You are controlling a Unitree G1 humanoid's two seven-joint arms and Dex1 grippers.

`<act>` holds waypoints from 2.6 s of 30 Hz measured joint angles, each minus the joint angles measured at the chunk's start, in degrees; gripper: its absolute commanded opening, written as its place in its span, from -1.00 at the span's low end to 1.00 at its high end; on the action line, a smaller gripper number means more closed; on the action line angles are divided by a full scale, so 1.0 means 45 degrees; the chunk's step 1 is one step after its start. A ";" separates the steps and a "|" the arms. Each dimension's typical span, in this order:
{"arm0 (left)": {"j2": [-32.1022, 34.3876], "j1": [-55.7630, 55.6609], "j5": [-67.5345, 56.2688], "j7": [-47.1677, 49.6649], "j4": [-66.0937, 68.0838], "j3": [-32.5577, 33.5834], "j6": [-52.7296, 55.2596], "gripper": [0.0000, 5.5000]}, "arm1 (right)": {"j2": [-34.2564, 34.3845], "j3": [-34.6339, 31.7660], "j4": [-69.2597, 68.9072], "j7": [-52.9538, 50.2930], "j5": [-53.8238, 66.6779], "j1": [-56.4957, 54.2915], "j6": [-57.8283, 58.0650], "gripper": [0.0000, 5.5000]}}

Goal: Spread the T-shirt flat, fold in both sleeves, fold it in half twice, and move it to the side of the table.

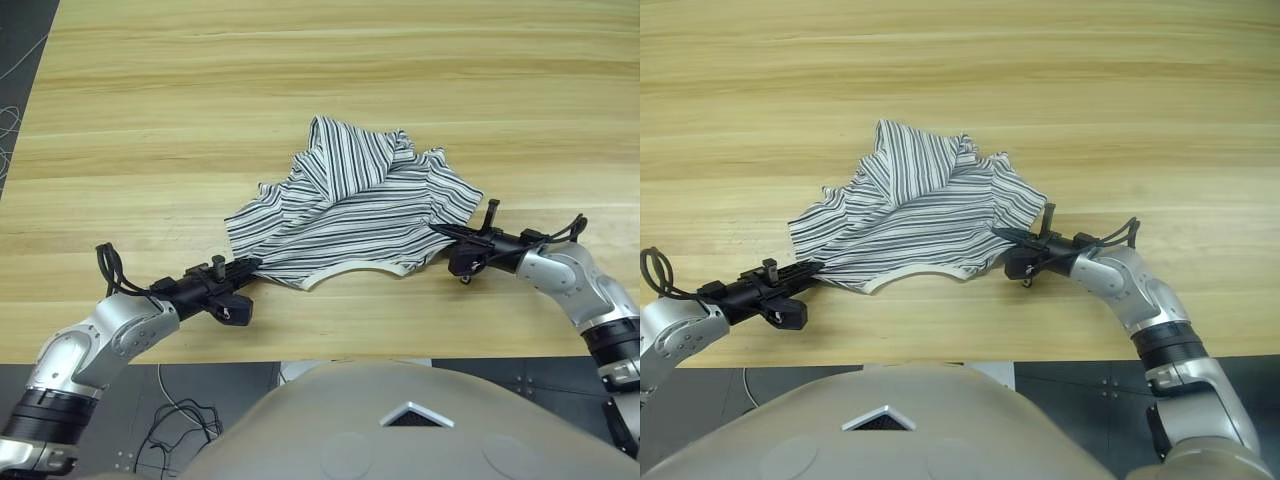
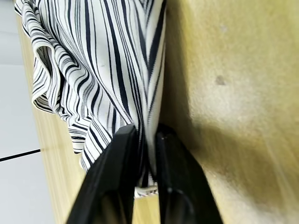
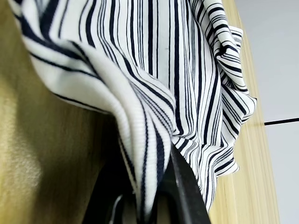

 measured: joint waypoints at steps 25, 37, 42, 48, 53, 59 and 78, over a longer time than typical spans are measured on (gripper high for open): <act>0.4550 0.2392 -1.8675 -0.9872 -0.9072 0.5429 0.6042 -0.96 | -0.5486 -0.2702 -0.8700 1.0152 1.3691 0.0581 0.7341 -0.96; -0.1093 -1.3960 -0.9874 -0.6891 0.4654 -0.0331 0.5430 -0.96 | 0.0976 -0.0625 0.2951 0.5136 0.7277 -0.9277 0.5989 -0.96; -0.3306 -2.0185 -0.6570 -0.3427 1.2281 -0.2146 0.5068 -0.96 | 0.2580 0.0354 0.9628 0.0624 0.4430 -1.4135 0.5825 -0.96; -0.4401 -2.5970 -0.3702 0.2295 1.7619 -0.2940 0.5113 -0.96 | 0.3694 0.1298 1.3685 -0.5092 0.1163 -1.9395 0.6252 -0.96; -0.4349 -2.7797 -0.2988 0.4142 1.8312 -0.2770 0.4129 -0.96 | 0.3687 0.0741 1.4133 -0.7074 0.0445 -2.1195 0.6220 -0.96; -0.4278 -2.4755 -0.2499 0.2450 1.8438 -0.3053 0.1855 -0.96 | 0.4084 -0.0129 1.4179 -0.3617 0.0941 -1.8637 0.4862 -0.96; 0.1269 -0.6179 -0.7595 -0.2897 -0.0973 0.3954 0.1111 -0.96 | 0.0145 -0.3598 -0.3541 0.5736 0.7497 -0.3477 0.8250 -0.96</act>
